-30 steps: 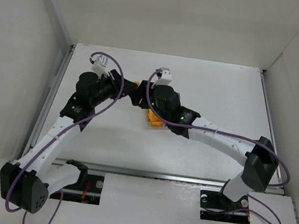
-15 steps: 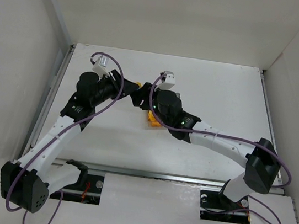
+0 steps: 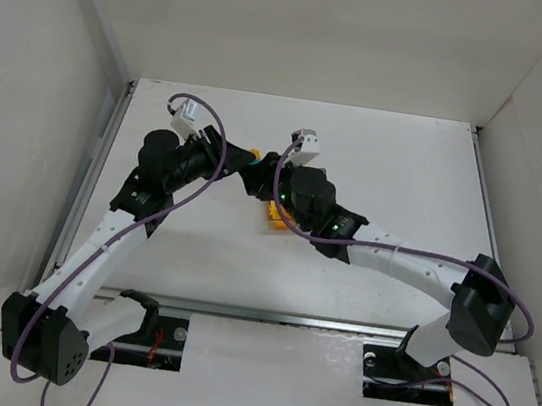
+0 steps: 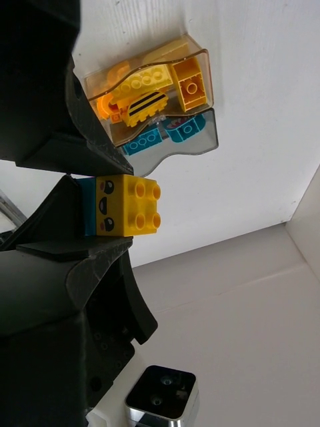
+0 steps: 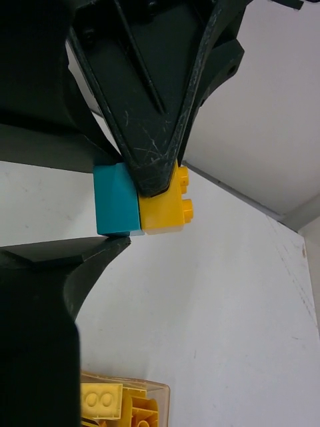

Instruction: Sort the legos into containers by color

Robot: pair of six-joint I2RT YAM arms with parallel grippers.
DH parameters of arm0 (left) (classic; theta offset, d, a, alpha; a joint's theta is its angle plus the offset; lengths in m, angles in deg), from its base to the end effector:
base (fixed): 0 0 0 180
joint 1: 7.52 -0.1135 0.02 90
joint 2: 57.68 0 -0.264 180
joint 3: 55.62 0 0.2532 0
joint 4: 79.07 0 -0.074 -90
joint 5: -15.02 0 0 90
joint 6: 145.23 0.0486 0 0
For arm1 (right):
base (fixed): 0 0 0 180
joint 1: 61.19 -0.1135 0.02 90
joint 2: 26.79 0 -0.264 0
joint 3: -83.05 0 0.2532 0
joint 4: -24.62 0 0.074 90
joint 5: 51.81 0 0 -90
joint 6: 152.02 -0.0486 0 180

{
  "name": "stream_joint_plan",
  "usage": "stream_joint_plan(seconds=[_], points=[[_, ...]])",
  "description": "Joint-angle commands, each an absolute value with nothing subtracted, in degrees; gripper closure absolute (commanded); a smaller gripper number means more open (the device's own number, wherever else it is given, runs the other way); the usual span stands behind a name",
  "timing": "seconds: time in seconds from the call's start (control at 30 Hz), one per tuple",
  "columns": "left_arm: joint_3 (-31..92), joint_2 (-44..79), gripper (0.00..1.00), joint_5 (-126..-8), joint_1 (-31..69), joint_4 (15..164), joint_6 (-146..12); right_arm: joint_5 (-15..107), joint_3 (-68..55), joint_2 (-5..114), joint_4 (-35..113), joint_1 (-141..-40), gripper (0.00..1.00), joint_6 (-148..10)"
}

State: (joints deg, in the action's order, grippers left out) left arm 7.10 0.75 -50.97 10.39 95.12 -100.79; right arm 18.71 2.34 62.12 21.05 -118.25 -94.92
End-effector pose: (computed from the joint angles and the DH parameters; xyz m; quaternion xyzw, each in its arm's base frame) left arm 0.2343 -0.0965 0.3542 -0.0265 0.7151 -0.4857 0.5020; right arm 0.2230 0.3143 0.3317 -0.0395 0.7325 0.3844 0.5606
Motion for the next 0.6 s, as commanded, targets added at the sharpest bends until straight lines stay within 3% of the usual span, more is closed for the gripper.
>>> stream_joint_plan(seconds=[0.0, 0.07, 0.23, 0.57], points=[[7.2, 0.8, 1.0, -47.2, 10.8, 94.2, -100.7, 16.4, 2.0, 57.3, 11.1, -117.8, 0.91, -95.7], [7.2, 0.8, 1.0, -47.2, 10.8, 94.2, -100.7, 16.4, 3.4, 56.8, 11.1, -117.8, 1.0, -95.2], [7.2, 1.8, 1.0, -49.2, 8.4, 95.0, -100.7, 17.0, 11.1, 51.9, 11.7, -117.8, 1.0, -95.2], [5.6, 3.9, 1.0, -51.2, 5.3, 98.6, -95.7, 12.0, 22.1, 41.7, 27.6, -117.8, 1.0, -97.5]])
